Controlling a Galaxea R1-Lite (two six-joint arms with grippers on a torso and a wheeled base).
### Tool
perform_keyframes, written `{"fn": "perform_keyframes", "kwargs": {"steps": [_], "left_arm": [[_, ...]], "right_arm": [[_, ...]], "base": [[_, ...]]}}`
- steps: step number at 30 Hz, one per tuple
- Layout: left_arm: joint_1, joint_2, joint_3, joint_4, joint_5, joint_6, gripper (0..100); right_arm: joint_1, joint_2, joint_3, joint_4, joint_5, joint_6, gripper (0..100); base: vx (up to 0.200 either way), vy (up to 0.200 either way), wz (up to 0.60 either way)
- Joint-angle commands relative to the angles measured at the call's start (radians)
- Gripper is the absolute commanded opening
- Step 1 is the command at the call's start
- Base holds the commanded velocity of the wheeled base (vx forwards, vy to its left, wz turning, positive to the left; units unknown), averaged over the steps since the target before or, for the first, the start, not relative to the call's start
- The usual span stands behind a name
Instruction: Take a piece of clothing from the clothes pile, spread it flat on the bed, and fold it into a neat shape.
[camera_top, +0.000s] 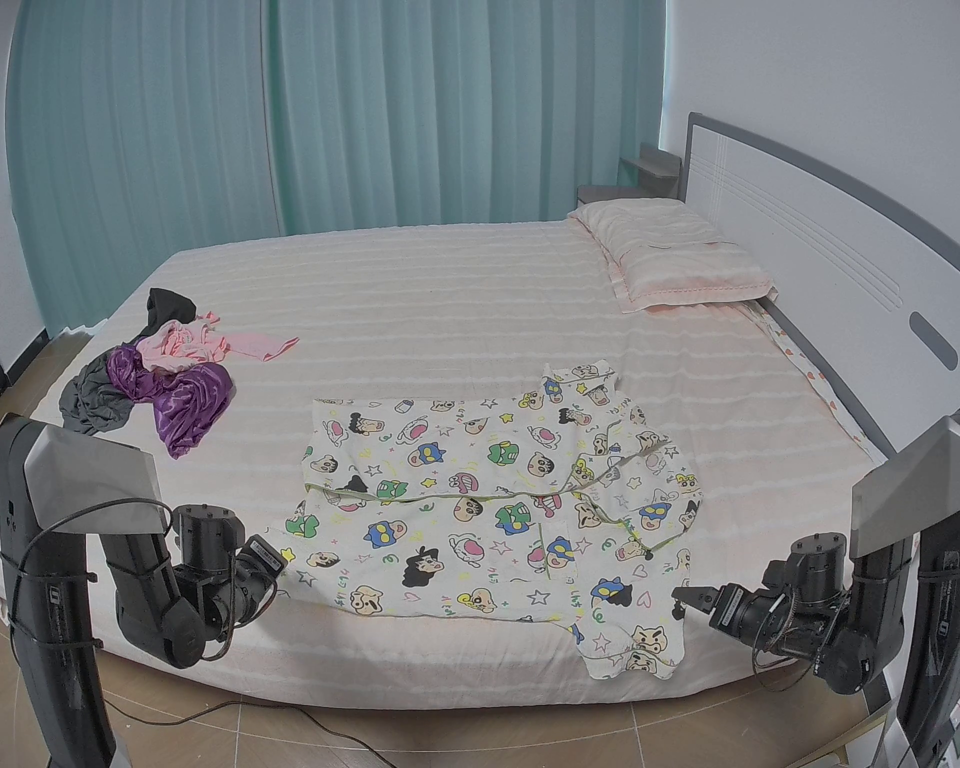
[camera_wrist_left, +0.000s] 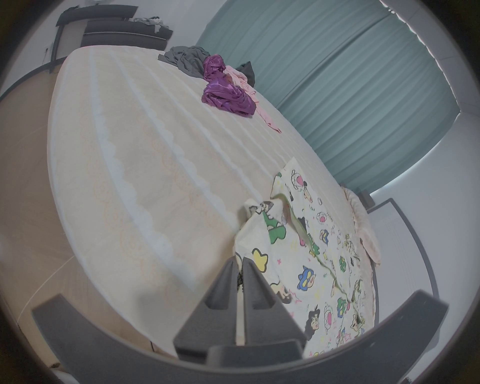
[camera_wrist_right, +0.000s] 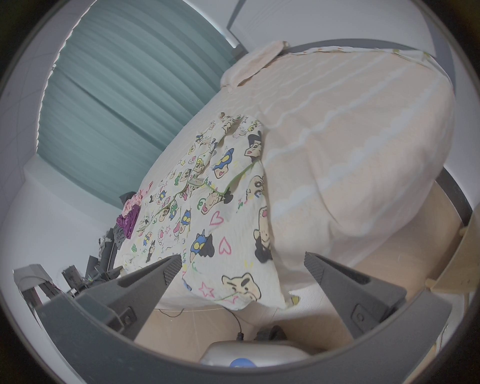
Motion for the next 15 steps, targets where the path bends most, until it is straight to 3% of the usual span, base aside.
{"fn": "perform_keyframes", "kwargs": {"steps": [1,10,15], "left_arm": [[0.031,0.012,-0.029,-0.003,0.001,-0.009,0],[0.054,0.020,-0.046,-0.003,0.001,-0.017,0],[0.054,0.022,-0.038,-0.003,0.001,-0.017,0]], "right_arm": [[-0.002,0.118,-0.082,-0.006,0.001,-0.045,100],[0.008,0.167,-0.113,-0.006,0.013,-0.120,100],[0.035,0.155,-0.120,-0.006,0.065,-0.155,100]], "base": [[0.000,0.000,0.00],[0.000,0.000,0.00],[0.000,0.000,0.00]]}}
